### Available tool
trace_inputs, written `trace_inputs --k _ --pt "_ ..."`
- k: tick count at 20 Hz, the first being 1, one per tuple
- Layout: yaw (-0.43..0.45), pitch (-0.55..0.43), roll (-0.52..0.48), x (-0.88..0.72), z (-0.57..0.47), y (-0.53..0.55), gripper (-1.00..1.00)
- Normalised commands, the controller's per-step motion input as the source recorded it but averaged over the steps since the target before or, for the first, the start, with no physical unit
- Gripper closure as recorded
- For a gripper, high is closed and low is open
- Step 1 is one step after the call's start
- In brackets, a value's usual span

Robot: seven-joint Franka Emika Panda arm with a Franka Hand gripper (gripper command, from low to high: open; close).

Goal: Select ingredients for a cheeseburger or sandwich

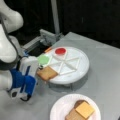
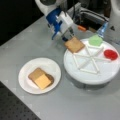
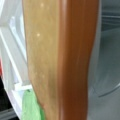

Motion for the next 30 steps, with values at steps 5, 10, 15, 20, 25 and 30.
trace_inputs --k 5,10,15,20,25,30 --pt "0.042 -0.103 0.275 0.18 -0.12 -0.08 -1.0" --pt "0.03 -0.112 0.236 0.14 -0.14 -0.06 -1.0" --pt "0.031 -0.114 0.207 0.12 -0.11 -0.11 -1.0" --pt "0.015 -0.109 0.184 0.13 -0.11 -0.11 -1.0" --pt "0.009 -0.094 0.166 0.12 -0.09 -0.09 1.0" --pt "-0.006 -0.066 0.121 0.15 -0.08 -0.04 1.0"
